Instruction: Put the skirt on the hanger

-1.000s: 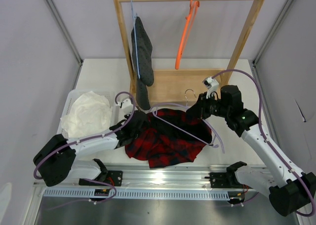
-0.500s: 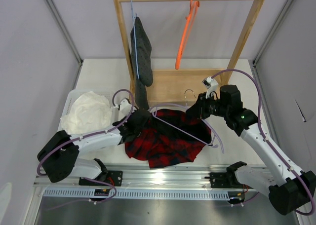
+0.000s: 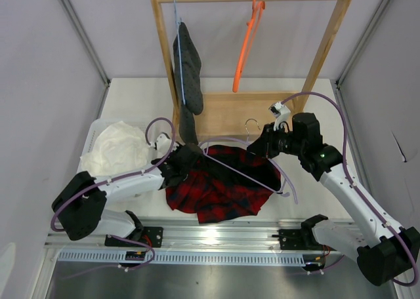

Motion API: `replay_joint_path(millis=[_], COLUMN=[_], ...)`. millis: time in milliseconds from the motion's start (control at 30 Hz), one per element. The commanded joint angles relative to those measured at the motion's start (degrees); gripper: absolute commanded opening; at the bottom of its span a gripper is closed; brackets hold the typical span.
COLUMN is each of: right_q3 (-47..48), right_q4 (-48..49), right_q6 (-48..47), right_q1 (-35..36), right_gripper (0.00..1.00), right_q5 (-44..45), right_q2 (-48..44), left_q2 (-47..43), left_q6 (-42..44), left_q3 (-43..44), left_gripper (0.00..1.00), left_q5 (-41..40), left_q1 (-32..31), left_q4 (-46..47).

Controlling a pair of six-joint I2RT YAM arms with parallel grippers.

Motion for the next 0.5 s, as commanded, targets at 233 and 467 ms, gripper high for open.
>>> replay_joint_path(millis=[233,467], right_q3=[2.4,1.9], right_q4=[1.2,1.3], right_q6=[2.1,2.2], right_q1=[0.6,1.6], right_gripper=[0.00,0.00], right_q5=[1.6,2.3], right_q2=[-0.1,-0.3], left_q2=[0.9,1.1], left_q6=[-4.7,-10.1], left_q3=[3.1,3.6], left_gripper=[0.00,0.00], left_q5=[-2.3,-2.7], left_q1=[-0.2,-0.1], left_q4=[-1.1,-4.0])
